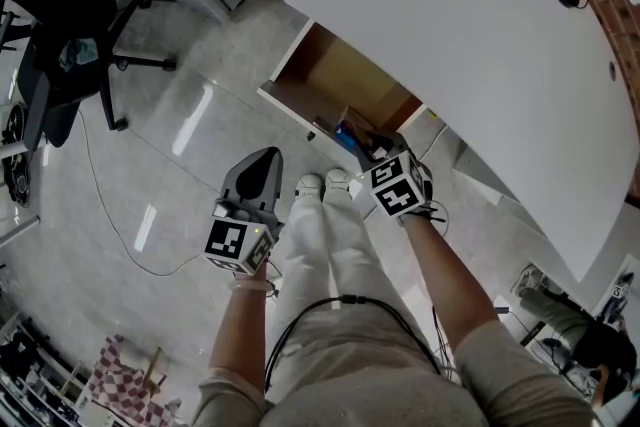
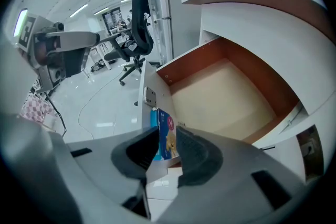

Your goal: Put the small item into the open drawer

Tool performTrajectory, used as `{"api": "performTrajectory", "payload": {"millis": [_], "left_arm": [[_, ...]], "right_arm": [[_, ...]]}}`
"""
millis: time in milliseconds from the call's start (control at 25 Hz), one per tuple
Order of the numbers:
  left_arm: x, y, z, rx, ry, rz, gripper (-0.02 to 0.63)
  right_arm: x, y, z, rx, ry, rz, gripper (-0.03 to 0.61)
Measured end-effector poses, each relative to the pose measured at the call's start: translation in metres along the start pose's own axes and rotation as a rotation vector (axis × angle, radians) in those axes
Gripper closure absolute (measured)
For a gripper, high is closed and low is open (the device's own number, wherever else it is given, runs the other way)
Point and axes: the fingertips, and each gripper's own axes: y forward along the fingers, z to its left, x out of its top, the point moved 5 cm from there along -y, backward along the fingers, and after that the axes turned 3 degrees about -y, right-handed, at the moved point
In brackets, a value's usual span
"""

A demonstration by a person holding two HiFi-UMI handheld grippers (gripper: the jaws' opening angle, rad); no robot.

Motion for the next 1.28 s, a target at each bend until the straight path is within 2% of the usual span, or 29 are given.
{"api": "performTrajectory", "payload": {"millis": [120,280,440,1280], "left_arm": [[0.004,0.0,-0.001,-0.007,0.003,-0.003,0.607],[0.009,0.001,-0.002,-0.018,0.016,-0.007,0.607],[0.017,0.002,-0.007,-0.033,0.026,-0.012,0.607],[0.074,-0.012,-0.027,-0.066,0.1,-0.063,0.607]], "right_arm": [[0.002,-0.007,0.0,-0.001,0.019,-0.018,0.477],[0.005,-0.017,0.001,0.003,0.061,-0.066,0.541],[0.007,-0.031,0.0,-0.007,0.083,-0.105,0.57],[0.041,-0.128,-0.008,-0.066,0.164,-0.356,0.574]]}}
